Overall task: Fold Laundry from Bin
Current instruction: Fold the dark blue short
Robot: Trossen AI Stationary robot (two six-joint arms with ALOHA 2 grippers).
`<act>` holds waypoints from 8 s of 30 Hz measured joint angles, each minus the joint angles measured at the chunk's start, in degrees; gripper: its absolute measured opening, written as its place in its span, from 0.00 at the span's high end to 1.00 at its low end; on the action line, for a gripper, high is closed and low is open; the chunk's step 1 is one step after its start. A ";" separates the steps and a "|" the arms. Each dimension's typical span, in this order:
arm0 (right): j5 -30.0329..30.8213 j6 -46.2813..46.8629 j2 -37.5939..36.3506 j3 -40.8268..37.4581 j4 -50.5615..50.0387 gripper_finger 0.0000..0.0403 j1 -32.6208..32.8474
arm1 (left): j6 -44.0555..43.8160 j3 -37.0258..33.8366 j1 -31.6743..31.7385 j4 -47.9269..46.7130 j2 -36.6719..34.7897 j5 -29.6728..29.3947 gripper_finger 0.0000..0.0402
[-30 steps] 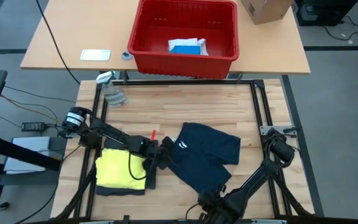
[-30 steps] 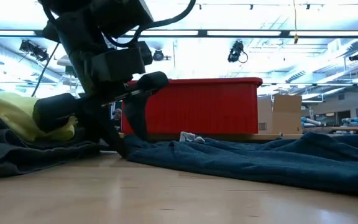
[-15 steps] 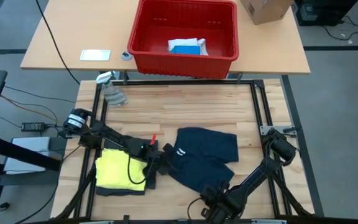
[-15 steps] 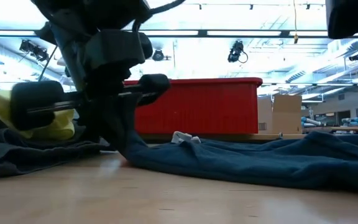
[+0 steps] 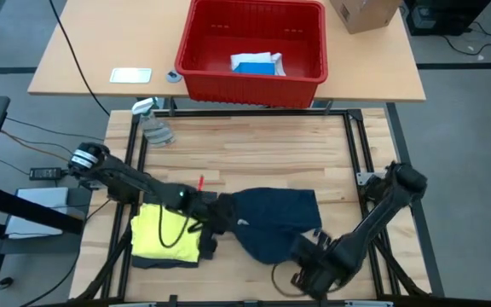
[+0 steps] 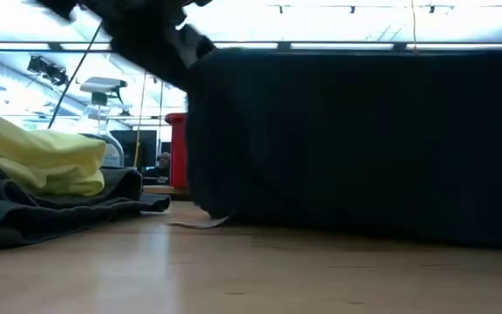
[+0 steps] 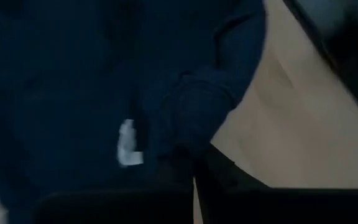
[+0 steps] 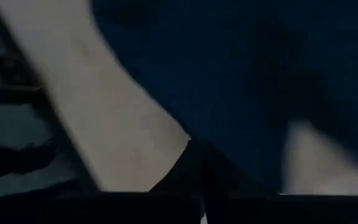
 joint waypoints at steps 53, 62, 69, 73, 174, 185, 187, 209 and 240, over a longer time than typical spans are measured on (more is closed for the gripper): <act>-13.40 -39.88 -33.76 -57.35 35.52 0.63 -48.05 | -57.25 1.13 16.89 4.39 6.41 -1.18 0.68; -12.77 -13.23 -33.56 -60.61 38.03 0.67 -37.73 | -50.30 1.13 18.57 -1.83 12.90 -5.56 0.71; -13.27 10.55 -32.56 -57.71 51.69 0.70 -22.90 | -37.93 1.13 26.14 1.85 11.93 -4.86 0.71; -13.26 7.38 -32.84 -53.16 51.25 0.70 -19.75 | -36.24 2.51 29.96 2.74 10.60 1.59 0.71; -24.18 -48.55 -29.70 -50.82 60.68 0.96 -49.43 | -23.27 31.25 22.84 -17.66 18.63 11.31 0.91; -23.93 -39.24 -19.42 -50.99 59.09 0.80 -55.10 | -18.51 30.59 29.01 -16.21 28.36 11.18 0.90; -24.56 -37.87 -20.11 -51.08 58.65 0.72 -55.83 | -18.80 30.57 29.64 -16.35 28.58 11.20 0.87; 0.87 -43.45 -27.62 -50.88 59.12 0.60 -51.59 | -22.53 30.81 32.75 -32.95 21.32 5.86 0.40; -29.04 -50.57 -21.86 -47.47 26.93 0.82 -34.94 | -26.40 30.79 28.76 -37.72 6.66 -8.21 0.54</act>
